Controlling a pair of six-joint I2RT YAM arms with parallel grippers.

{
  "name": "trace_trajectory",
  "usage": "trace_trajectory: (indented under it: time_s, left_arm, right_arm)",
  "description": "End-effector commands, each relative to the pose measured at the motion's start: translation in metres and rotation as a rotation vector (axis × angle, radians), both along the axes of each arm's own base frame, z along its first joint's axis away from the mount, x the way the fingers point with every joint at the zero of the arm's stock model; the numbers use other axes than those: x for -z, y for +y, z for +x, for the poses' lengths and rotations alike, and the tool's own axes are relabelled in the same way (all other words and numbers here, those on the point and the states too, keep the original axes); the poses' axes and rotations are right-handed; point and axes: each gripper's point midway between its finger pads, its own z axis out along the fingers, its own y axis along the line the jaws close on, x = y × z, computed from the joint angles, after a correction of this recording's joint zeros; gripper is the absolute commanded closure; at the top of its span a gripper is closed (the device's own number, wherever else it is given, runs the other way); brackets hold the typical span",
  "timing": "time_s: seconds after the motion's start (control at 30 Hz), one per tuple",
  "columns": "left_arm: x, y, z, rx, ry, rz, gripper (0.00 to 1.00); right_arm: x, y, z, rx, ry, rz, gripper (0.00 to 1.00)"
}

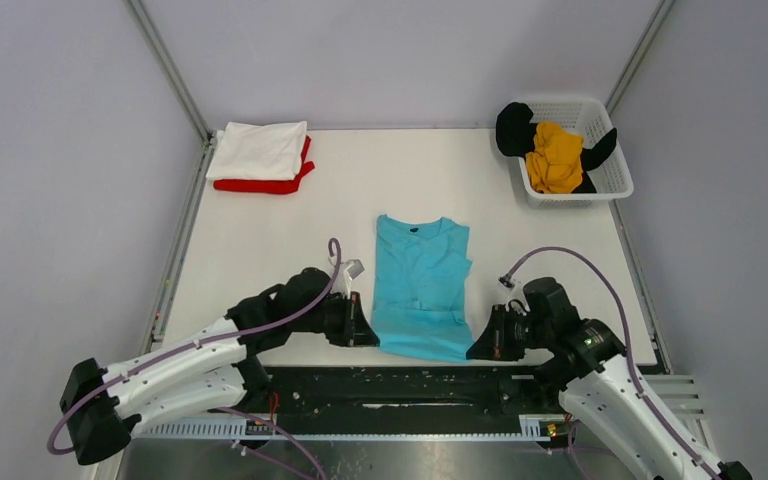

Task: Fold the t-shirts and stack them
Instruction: Grab one side of the 2/3 rectangular tshirt with both arms, then fold the long partially folded tshirt into a neat square

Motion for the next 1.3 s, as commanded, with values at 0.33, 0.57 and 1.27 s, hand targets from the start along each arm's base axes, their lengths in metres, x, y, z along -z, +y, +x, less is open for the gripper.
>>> trace_trajectory:
  time_s: [0.33, 0.57, 1.27]
  left_arm:
    - [-0.084, 0.010, 0.077, -0.230, -0.288, -0.049, 1.00]
    - [-0.089, 0.024, 0.146, -0.387, -0.312, 0.034, 1.00]
    - [-0.051, 0.019, 0.285, -0.447, -0.259, 0.124, 1.00]
  right_arm:
    - [-0.086, 0.016, 0.051, -0.028, -0.231, 0.016, 1.00]
    - [-0.092, 0.010, 0.102, 0.057, -0.221, -0.048, 1.00]
    - [-0.057, -0.013, 0.238, 0.283, -0.151, -0.142, 1.00]
